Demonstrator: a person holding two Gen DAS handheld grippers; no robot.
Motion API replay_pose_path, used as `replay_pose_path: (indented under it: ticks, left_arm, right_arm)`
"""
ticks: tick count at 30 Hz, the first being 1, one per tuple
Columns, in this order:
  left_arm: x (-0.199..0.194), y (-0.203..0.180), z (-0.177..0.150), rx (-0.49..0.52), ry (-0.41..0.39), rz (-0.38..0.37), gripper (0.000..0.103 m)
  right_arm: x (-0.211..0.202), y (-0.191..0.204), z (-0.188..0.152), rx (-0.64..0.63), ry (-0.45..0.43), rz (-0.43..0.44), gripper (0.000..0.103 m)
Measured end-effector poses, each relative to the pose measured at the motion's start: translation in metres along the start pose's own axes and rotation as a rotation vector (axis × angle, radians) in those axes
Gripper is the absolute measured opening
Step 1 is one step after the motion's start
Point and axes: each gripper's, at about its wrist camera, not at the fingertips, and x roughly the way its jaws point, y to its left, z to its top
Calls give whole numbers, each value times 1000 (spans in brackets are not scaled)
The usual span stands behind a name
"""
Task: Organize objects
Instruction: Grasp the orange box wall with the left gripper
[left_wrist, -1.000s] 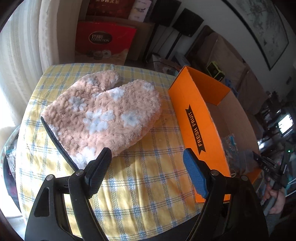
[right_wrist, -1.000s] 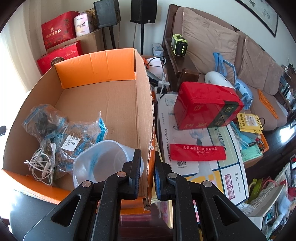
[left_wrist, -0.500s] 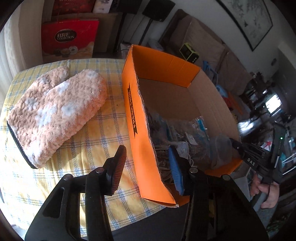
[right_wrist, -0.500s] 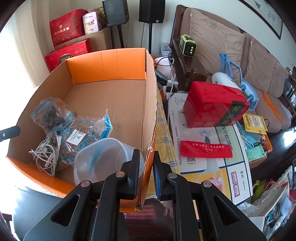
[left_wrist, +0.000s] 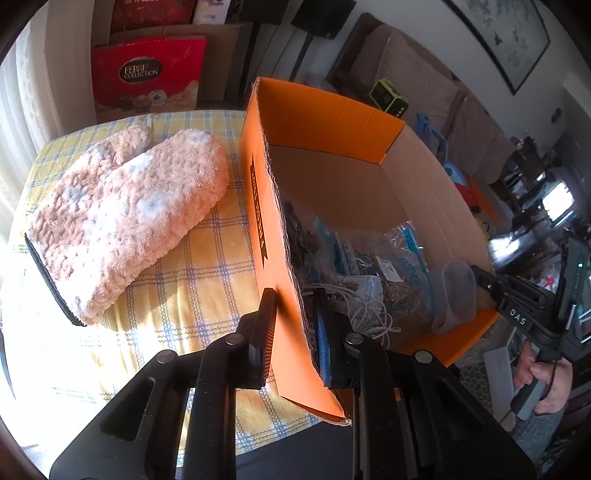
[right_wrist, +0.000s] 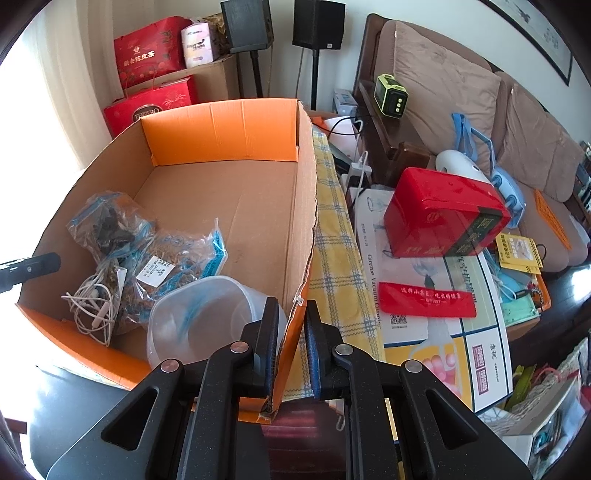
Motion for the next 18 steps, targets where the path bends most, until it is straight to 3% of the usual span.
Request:
replay_pose_path:
  ticks: [12,18]
  left_arm:
    - [2,-34,-16,4,-17,37,24]
    - [8,-49,-16,0,-14,19,29]
  right_arm:
    - [21,-17,31,18,-18,-35,12]
    - [36,-35,51,38,-16,-53,12]
